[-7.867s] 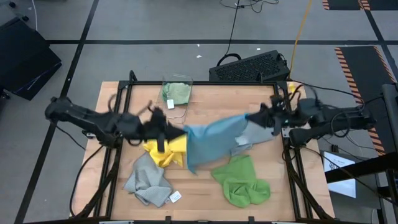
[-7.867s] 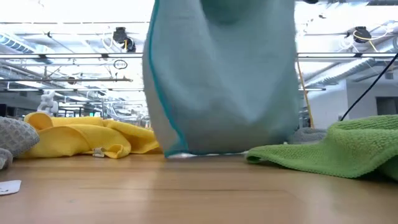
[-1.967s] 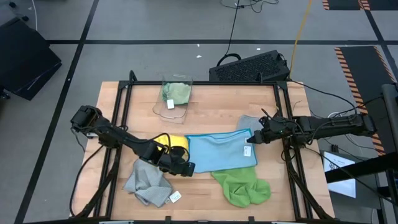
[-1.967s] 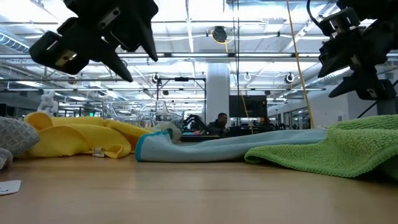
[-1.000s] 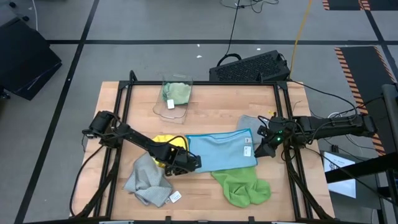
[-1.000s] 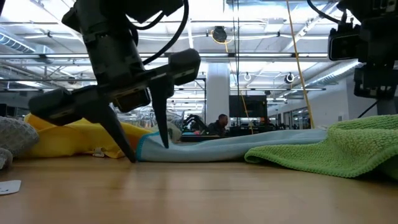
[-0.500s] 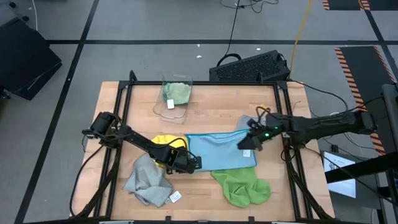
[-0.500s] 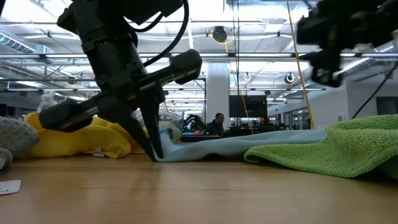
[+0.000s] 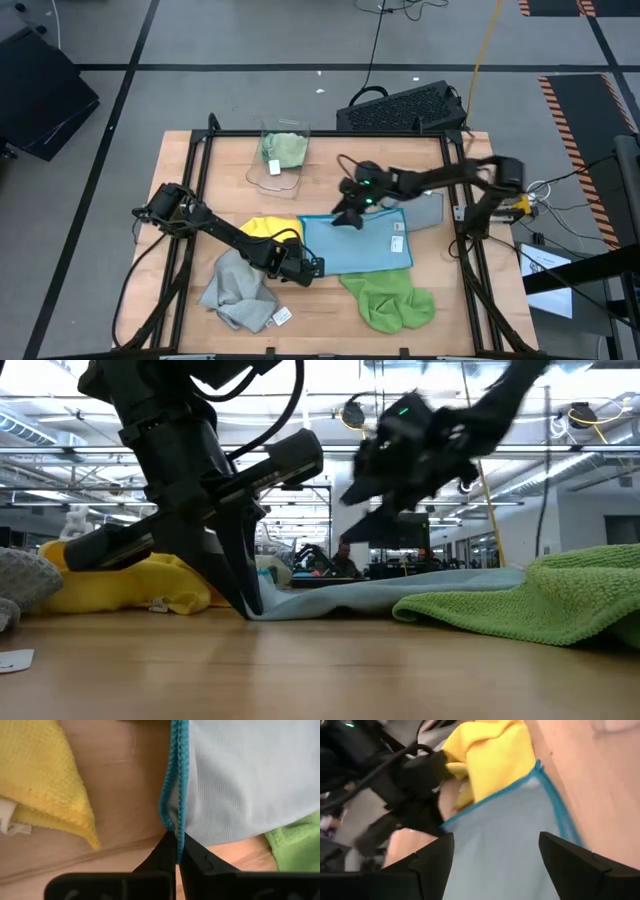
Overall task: Fold microfiber towels
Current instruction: Fold the blue microfiber cloth
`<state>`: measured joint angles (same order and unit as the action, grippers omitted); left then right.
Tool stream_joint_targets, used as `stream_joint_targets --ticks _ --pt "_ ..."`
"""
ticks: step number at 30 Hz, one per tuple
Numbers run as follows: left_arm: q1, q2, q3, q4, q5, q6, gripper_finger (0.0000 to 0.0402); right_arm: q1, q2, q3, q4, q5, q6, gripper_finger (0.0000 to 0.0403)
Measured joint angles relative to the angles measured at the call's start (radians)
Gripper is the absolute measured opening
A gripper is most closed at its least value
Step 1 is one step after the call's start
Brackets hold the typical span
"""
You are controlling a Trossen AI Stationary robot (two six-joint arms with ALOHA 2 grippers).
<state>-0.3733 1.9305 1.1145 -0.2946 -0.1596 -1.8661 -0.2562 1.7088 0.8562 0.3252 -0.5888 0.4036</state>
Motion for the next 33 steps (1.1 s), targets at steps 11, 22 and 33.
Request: stream_joint_targets --ticks 11,22,33 --pt "0.000 0.000 0.001 0.000 -0.002 0.065 0.0006 -0.052 0.304 0.328 0.002 -0.057 -0.296 0.0266" --pt "0.000 0.000 0.001 0.002 0.000 0.089 0.0007 -0.043 0.452 0.412 -0.003 -0.096 -0.345 0.0257" --pt "0.000 -0.001 0.001 0.002 0.003 0.111 0.0005 -0.011 0.516 0.413 0.023 -0.089 -0.406 0.0245"
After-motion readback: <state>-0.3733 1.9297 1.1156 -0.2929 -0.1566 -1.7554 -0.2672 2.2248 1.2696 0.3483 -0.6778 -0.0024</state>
